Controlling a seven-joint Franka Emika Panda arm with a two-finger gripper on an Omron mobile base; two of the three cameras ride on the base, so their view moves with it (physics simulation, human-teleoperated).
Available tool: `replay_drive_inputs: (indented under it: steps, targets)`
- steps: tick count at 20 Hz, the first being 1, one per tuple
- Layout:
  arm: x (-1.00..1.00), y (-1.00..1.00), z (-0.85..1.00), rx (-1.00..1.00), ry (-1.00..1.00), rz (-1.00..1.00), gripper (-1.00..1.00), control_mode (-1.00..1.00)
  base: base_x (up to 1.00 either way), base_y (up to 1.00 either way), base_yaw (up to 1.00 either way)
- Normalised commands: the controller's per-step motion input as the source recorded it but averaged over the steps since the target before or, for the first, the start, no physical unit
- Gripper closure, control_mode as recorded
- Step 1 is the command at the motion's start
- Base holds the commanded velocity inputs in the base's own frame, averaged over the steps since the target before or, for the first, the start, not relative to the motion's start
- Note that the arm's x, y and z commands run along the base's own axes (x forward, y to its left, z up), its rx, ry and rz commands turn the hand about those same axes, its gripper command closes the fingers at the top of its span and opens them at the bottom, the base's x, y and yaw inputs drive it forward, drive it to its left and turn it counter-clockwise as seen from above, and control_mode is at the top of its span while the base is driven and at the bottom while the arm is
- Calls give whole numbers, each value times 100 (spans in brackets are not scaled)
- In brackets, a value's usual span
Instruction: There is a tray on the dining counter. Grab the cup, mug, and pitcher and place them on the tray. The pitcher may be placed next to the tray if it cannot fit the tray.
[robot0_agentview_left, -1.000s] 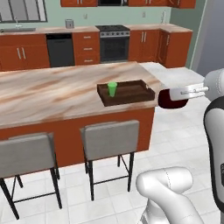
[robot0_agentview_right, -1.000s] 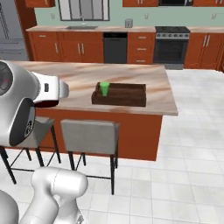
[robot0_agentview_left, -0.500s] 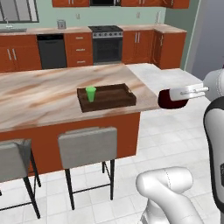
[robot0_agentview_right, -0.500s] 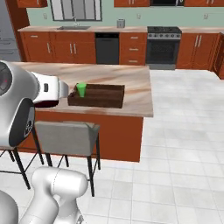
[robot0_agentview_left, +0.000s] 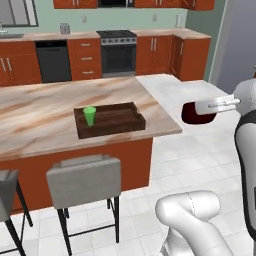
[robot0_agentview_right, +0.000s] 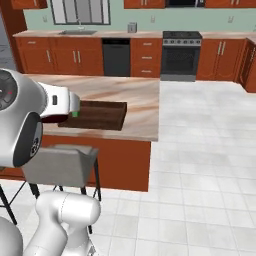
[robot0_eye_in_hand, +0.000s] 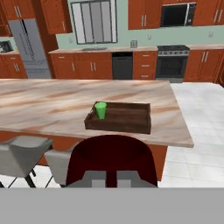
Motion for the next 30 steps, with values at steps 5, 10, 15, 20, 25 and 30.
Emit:
replay_drive_inputs:
  steps: [5, 10, 15, 20, 25, 30]
  targets:
    - [0, 0, 0, 0, 0, 0, 100, 100, 62, 0, 0]
    - [0, 0, 0, 0, 0, 0, 100, 100, 57, 0, 0]
    - [0, 0, 0, 0, 0, 0, 100, 100, 39, 0, 0]
    - [0, 0, 0, 0, 0, 0, 100, 100, 23, 0, 0]
    - [0, 0, 0, 0, 0, 0, 100, 100, 1, 0, 0]
    - [0, -1, 0, 0, 0, 0, 100, -100, 0, 0, 0]
